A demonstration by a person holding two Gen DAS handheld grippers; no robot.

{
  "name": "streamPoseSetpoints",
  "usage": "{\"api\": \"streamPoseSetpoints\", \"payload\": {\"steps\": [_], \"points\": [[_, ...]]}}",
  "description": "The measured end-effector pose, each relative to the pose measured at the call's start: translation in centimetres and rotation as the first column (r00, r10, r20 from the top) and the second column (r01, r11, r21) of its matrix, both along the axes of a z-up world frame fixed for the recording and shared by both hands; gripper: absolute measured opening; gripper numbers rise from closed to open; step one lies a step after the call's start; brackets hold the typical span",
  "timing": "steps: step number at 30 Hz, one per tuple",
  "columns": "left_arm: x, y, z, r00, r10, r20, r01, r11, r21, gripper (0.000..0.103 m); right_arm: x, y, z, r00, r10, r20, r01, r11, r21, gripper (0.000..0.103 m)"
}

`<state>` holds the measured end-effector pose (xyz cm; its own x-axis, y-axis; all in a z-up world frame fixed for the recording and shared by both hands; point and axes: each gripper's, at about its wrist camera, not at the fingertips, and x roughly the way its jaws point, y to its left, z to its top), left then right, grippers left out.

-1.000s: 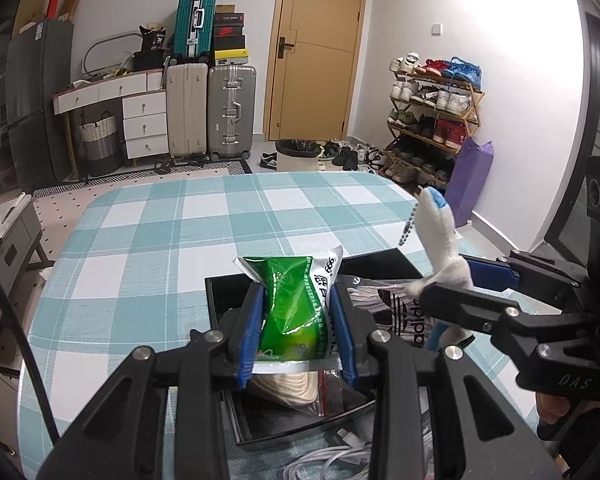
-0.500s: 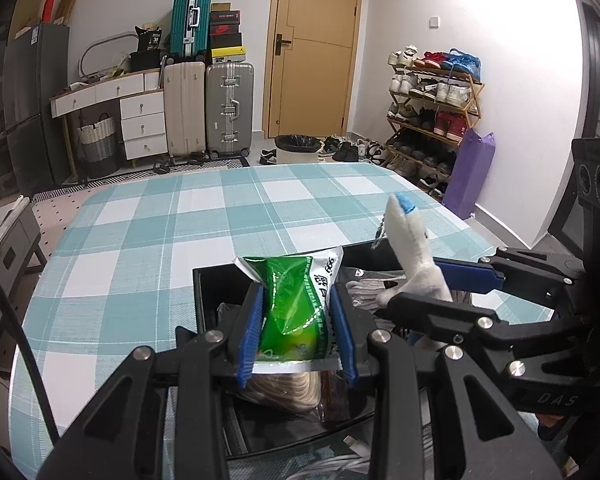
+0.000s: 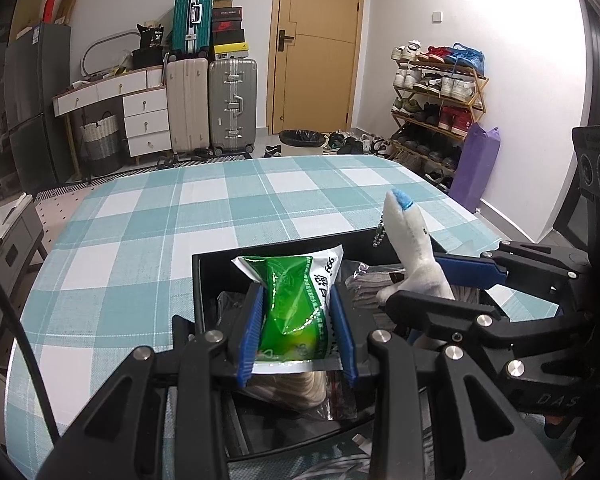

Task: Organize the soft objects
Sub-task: 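Carry the green sachet and plush doll over the black box and release them inside, then withdraw both grippers from the box toward the remaining packets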

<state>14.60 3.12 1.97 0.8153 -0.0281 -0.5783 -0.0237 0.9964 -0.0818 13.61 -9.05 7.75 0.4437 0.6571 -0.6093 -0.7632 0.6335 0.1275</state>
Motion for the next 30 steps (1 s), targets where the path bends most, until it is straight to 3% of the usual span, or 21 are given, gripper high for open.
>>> {"api": "streamPoseSetpoints", "payload": {"steps": [10,18,22,24,26,30], "points": [[0.1,0.1,-0.2,1.000,0.002,-0.005,-0.002,1.000,0.002,0.034,0.6,0.4,-0.9,1.000,0.002,-0.017,-0.003,1.000,-0.026,0.038],[-0.4,0.3,0.2,1.000,0.007,-0.007,-0.007,1.000,0.000,0.042,0.1,-0.3,0.1,1.000,-0.006,0.028,0.007,1.000,-0.019,0.054],[-1.1,0.0,0.8,1.000,0.002,0.011,-0.002,1.000,0.007,0.058,-0.2,-1.1,0.8,0.998,-0.027,0.050,0.028,1.000,-0.014,0.066],[-1.2,-0.1,1.0,1.000,-0.006,0.007,0.006,1.000,0.004,0.061,-0.5,-1.7,1.1,0.997,-0.043,0.061,0.044,0.999,-0.011,0.081],[-1.5,-0.3,1.2,1.000,-0.011,0.003,0.011,1.000,0.008,0.069,-0.8,-2.4,1.4,0.995,-0.065,0.070,0.065,0.998,-0.001,0.090],[-2.8,-0.5,1.8,1.000,-0.001,0.017,0.001,1.000,0.013,0.093,-1.3,-3.7,1.8,0.993,-0.096,0.070,0.096,0.995,0.004,0.102]]}}
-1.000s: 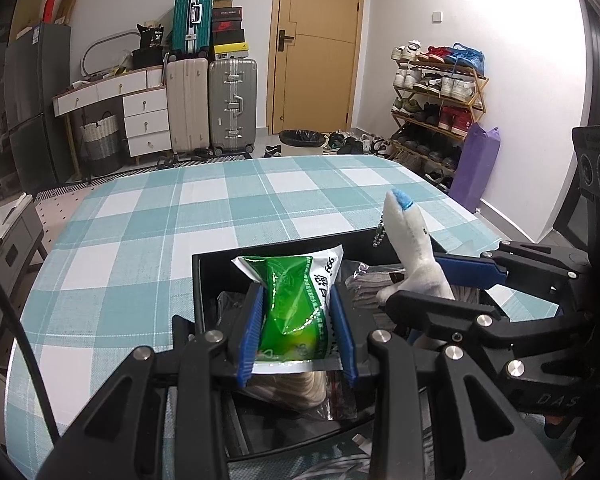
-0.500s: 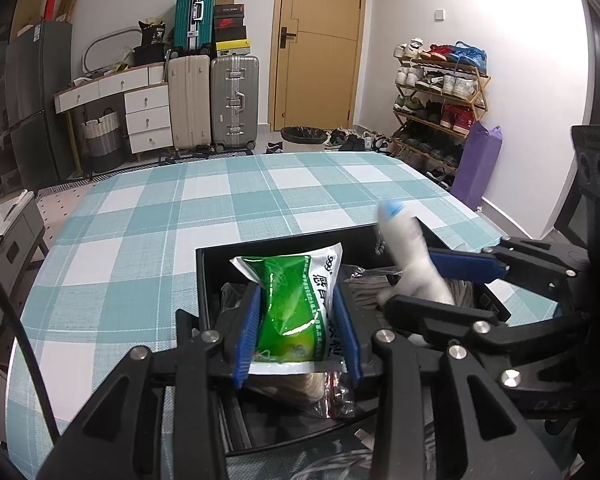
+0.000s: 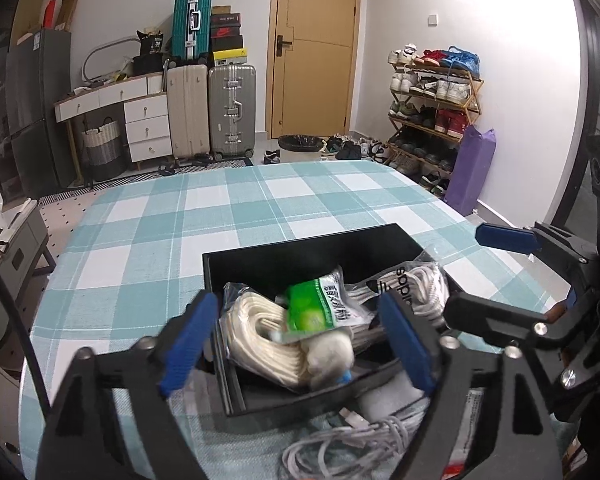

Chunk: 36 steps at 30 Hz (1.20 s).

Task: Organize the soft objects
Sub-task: 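Withdraw both grippers from the box toward the remaining packets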

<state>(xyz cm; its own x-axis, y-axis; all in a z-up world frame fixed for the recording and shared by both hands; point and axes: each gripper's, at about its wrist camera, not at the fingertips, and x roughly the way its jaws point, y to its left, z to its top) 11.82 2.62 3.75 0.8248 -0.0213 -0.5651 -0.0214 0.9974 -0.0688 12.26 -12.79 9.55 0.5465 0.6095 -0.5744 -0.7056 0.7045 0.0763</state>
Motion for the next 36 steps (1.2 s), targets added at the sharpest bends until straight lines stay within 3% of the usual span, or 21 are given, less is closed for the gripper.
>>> {"api": "streamPoseSetpoints", "payload": {"steps": [2,17,36], "points": [[-0.6,-0.1,0.2,1.000,0.008,0.002,-0.008,1.000,0.006,0.103,-0.4,-0.8,0.2,1.000,-0.010,-0.008,0.010,1.000,0.009,0.102],[-6.5,-0.7,1.0,0.999,0.030,0.029,-0.031,0.999,0.034,0.103,-4.5,-4.4,-0.2,1.000,-0.026,-0.012,0.025,1.000,-0.019,0.102],[-9.2,-2.2,-0.5,1.000,-0.026,0.008,0.026,1.000,0.013,0.103,-7.9,-6.7,-1.3,1.000,-0.011,-0.027,0.009,0.998,-0.057,0.102]]}}
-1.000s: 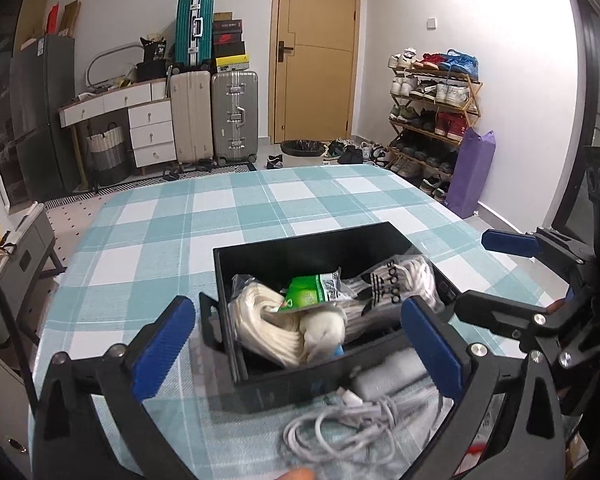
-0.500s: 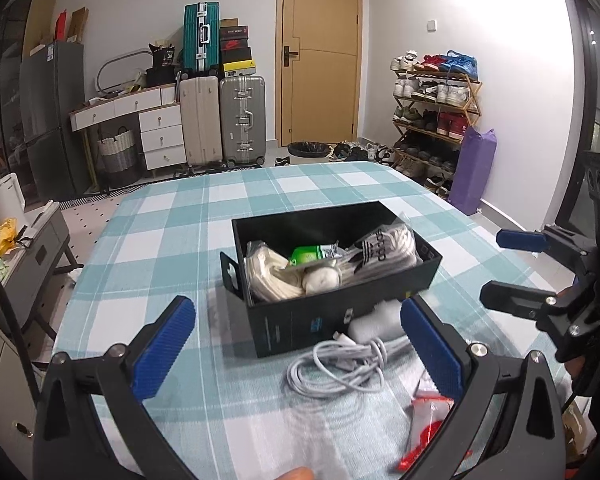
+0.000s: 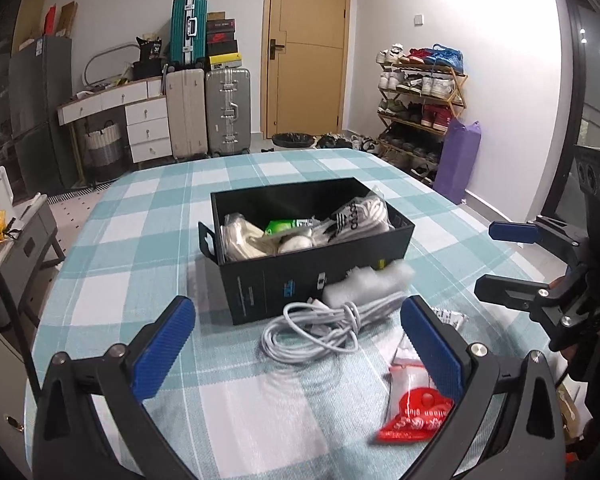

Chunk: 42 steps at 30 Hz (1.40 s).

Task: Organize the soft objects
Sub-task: 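Withdraw both grippers from the box toward the remaining packets, then grasp the red balloon glue packet with the left gripper while the right grasps the white paper packet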

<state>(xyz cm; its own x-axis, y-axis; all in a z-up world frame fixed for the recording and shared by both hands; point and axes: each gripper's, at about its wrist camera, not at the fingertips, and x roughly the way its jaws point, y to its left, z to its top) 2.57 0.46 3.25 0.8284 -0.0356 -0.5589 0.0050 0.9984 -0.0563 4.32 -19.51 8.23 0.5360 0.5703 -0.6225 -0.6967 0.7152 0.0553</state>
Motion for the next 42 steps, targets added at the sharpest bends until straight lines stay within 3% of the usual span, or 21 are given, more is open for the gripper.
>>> {"api": "streamPoseSetpoints", "payload": {"steps": [21,30,42], "points": [[-2.2,-2.8,-2.0,0.998,-0.069,-0.007,0.070,0.995,0.065,0.103,-1.0,-0.7,-2.3,1.000,0.010,-0.030,-0.012,0.997,-0.075,0.102],[-1.7,-4.7,-3.2,0.982,-0.160,-0.102,0.169,0.982,0.085,0.103,-1.0,-0.4,-3.4,0.998,0.030,-0.048,-0.036,0.993,-0.115,0.102],[-1.1,-6.7,-5.0,0.959,-0.216,-0.186,0.233,0.969,0.076,0.102,-0.7,-0.6,-3.6,0.998,0.022,-0.054,-0.028,0.993,-0.117,0.102]]}}
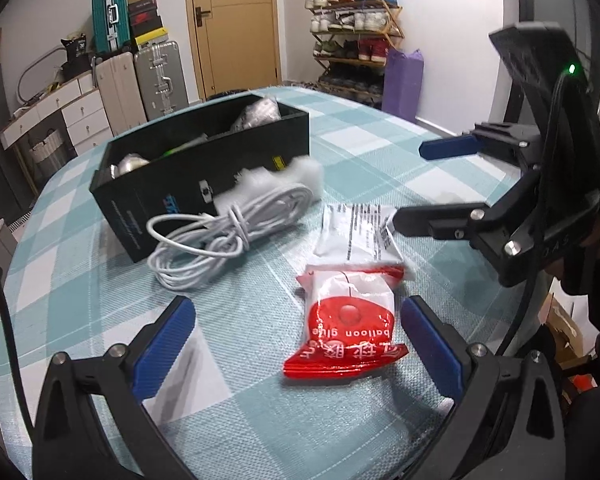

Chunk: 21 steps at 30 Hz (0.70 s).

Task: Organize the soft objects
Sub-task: 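Grasp the red balloon glue packet with the left gripper while the right grasps the white paper packet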

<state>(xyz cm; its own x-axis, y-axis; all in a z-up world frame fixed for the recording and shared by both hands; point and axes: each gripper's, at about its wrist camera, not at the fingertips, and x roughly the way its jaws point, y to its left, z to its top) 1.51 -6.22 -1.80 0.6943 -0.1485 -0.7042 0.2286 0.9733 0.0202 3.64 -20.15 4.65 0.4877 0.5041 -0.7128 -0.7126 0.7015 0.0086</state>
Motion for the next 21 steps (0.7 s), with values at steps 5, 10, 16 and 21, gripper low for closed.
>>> {"api": "streamPoseSetpoints", "payload": {"steps": [5,10,16,21], "points": [[0.3,-0.2,-0.4,1.000,-0.006,-0.028,0.005,1.000,-0.011,0.090,0.0,-0.1,-0.1,1.000,-0.003,-0.002,0.003,1.000,0.000,0.102],[0.1,0.0,-0.4,0.999,-0.021,-0.038,0.020,0.999,-0.037,0.072,0.1,-0.1,-0.3,1.000,-0.004,-0.006,0.004,1.000,0.002,0.102],[0.0,0.6,-0.2,0.999,-0.020,-0.044,0.018,0.998,-0.063,0.048,0.1,0.0,-0.4,1.000,0.000,-0.012,0.000,1.000,0.000,0.102],[0.0,1.4,0.0,0.999,0.004,-0.040,-0.007,0.997,-0.082,0.044,0.1,0.3,-0.5,1.000,0.008,-0.016,-0.008,1.000,-0.003,0.102]]}}
